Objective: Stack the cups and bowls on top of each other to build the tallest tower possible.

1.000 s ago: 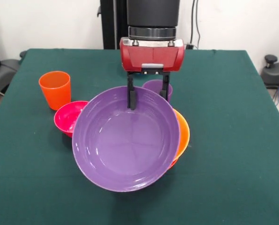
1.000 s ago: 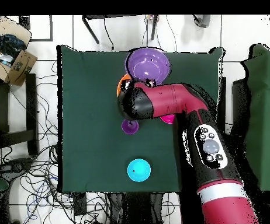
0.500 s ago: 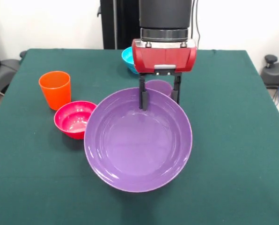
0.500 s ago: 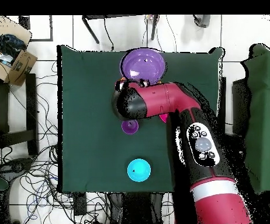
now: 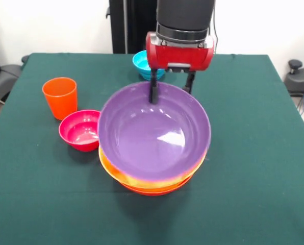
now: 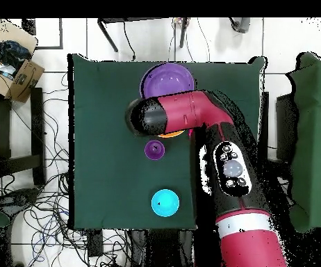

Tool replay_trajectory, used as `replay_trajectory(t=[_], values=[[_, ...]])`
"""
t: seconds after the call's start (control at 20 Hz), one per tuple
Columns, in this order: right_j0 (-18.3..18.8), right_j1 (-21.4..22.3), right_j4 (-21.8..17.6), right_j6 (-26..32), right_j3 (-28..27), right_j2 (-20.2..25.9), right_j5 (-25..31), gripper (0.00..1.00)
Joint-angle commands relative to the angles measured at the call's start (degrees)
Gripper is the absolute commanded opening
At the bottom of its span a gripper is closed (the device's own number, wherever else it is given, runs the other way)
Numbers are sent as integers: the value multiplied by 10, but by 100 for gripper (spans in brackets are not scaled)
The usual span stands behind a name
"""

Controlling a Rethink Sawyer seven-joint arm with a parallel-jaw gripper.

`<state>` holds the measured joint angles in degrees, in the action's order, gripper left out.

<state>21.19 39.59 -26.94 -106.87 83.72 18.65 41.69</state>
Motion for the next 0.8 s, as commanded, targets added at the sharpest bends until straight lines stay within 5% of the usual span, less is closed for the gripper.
replay_trajectory(t=[0.05,0.2,0.8], values=[[-36,-25,-41,32,-70,-59,226,100],[-41,-29,-57,36,-83,-66,250,100],[-41,-31,-42,12,-62,-61,166,100]])
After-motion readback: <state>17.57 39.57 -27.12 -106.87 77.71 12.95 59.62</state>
